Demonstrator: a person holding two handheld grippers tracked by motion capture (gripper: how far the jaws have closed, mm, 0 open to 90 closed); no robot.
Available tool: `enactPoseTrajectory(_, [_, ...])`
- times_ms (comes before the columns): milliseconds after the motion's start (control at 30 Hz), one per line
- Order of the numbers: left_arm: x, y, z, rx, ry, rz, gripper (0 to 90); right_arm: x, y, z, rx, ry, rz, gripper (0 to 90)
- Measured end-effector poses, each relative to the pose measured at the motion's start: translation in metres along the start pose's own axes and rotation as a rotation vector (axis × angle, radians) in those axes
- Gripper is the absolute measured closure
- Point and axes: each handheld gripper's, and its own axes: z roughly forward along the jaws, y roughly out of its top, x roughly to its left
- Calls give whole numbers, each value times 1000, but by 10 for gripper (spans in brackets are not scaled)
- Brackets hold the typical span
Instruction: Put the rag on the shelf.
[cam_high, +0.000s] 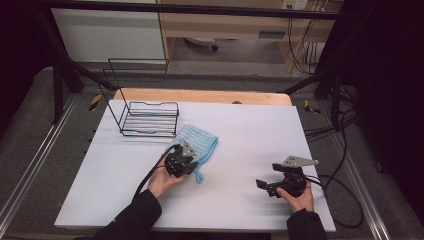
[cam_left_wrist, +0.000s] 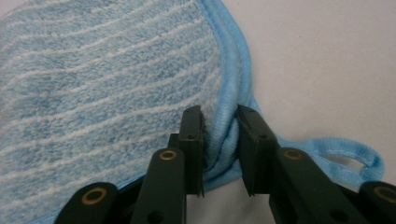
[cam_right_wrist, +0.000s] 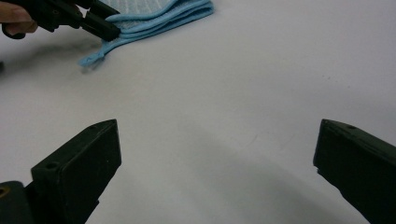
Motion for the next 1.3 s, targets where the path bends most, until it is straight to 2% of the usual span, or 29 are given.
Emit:
enactPoseTrajectory(133, [0, 1, 0, 3, 6, 11, 765, 0, 0, 0, 0, 1, 1, 16])
enactPoseTrajectory(300, [1, 0, -1, 0, 5, 3, 795, 0, 0, 0, 2, 2, -2, 17])
enactPoseTrajectory(433, [7, -1, -3, -7, -27, -25, 809, 0, 0, 1, 5, 6, -2, 18])
enactPoseTrajectory(533, [15, -2, -5, -27, -73, -73, 805, 0, 0, 0, 2, 7, -3, 18])
enactPoseTrajectory(633, [17, -4, -6, -33, -101, -78, 754, 0, 0, 0, 2, 8, -3, 18])
enactPoseTrajectory(767, [14, -5, -10, -34, -119, -31, 612, 0, 0, -1, 3, 8, 0, 18])
enactPoseTrajectory(800, [12, -6, -12, -34, -120, 0, 597, 0, 0, -1, 2, 8, 1, 18])
enactPoseTrajectory(933, [11, -8, -12, -32, -118, 23, 585, 0, 0, -1, 1, 6, -1, 18])
enactPoseTrajectory(967, [10, -9, -12, -30, -114, 40, 584, 0, 0, -1, 1, 6, -2, 18])
enactPoseTrajectory(1133, [8, -9, -12, -22, -106, 62, 584, 0, 0, -1, 1, 5, -2, 18])
enactPoseTrajectory(1267, [2, -9, -9, -8, -70, 113, 588, 0, 0, -1, 6, 5, 1, 18])
enactPoseTrajectory(1300, [1, -9, -9, -13, -66, 106, 591, 0, 0, -1, 4, 4, 3, 18])
